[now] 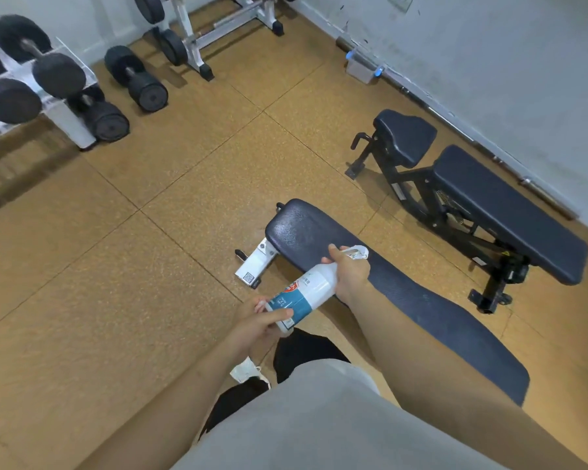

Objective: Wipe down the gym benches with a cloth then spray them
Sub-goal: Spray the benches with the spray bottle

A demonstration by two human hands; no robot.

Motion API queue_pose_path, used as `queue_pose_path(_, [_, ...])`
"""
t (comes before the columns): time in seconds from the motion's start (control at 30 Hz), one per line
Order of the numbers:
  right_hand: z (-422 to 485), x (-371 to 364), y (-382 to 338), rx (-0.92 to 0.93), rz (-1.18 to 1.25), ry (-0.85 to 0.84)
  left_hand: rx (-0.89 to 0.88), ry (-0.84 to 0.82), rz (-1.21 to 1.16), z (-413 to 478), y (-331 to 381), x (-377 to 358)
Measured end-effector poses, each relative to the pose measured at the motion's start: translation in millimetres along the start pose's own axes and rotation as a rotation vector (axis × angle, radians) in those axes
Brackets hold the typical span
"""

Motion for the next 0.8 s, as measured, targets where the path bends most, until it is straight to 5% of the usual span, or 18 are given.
queue_pose_path(0.8, [121.0, -229.5, -13.2, -0.216, 0.331, 0.347, 0.086, 0.074, 0.381, 110.3, 298.0, 149.3])
Point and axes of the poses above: each hand's wrist, its own z-axis towards the middle knuckle, its own x-axis out of the back of the hand, y = z × x, the point moved 1 cm from there along z, towards the middle knuckle, and after that the axes turned 15 degrees about x, right-handed, at the moved point
